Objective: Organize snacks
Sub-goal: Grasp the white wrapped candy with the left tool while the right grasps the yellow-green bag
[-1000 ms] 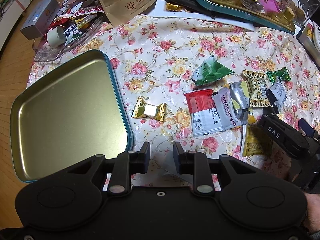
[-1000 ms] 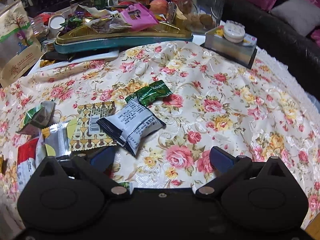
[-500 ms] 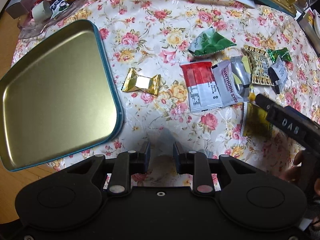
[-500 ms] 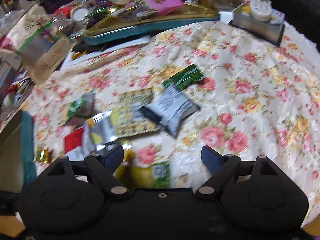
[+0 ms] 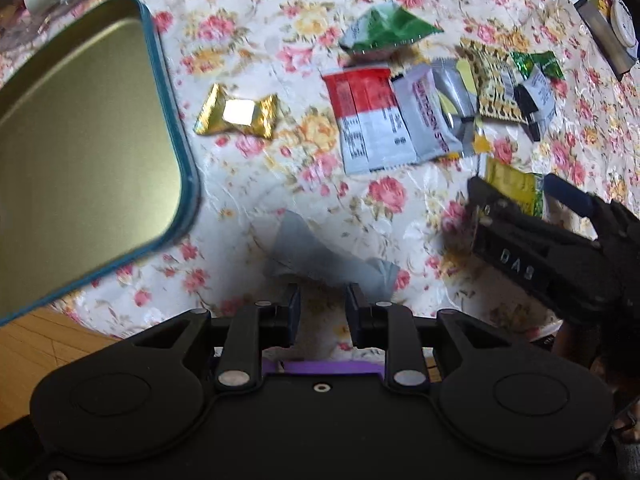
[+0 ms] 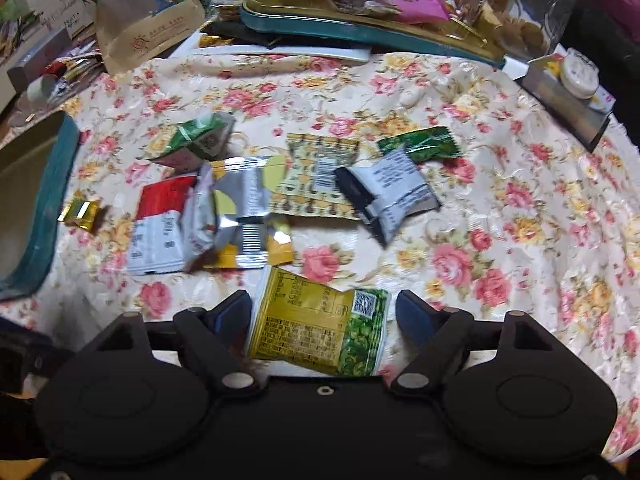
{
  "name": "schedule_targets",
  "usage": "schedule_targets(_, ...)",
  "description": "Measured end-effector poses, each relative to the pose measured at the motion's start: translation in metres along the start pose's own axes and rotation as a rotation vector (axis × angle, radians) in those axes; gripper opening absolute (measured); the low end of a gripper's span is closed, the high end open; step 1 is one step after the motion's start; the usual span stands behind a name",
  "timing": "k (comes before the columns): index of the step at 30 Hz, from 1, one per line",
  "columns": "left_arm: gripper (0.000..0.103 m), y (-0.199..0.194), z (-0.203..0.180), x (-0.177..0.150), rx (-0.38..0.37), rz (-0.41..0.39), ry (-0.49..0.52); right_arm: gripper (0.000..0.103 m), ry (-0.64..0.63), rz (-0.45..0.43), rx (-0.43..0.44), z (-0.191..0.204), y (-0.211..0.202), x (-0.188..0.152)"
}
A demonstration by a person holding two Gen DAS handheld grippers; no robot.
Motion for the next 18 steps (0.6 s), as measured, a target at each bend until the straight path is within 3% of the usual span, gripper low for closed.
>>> schedule_targets(6,0.035,0.0,-0.006,0.006,-0.01,-0.017,-0.008,0.08,0.137,-0.008,-0.061,-0.038,0.002,0.006)
schedule_targets(13,0.035,0.006,-0.016,0.012,-0.019,-0.014,-0.008,0.073,0.444,0.008,-0.013,-0.071,-0.003,0.017)
schedule_targets(18,0.035,0.007,-0.018,0.01,-0.012,-0.012,0.002,0.073,0.527,-0.083,-0.124,-0.097,-0.019,0.038)
Point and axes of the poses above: each gripper's, at about its wrist camera, not at the fingertips, and y roughly the way its jaws point, z to its left, x to its top, the point moved 7 cm from there along y, roughly the way its jaws point, and after that the axes turned 11 degrees about -z, right-handed, at the moved point
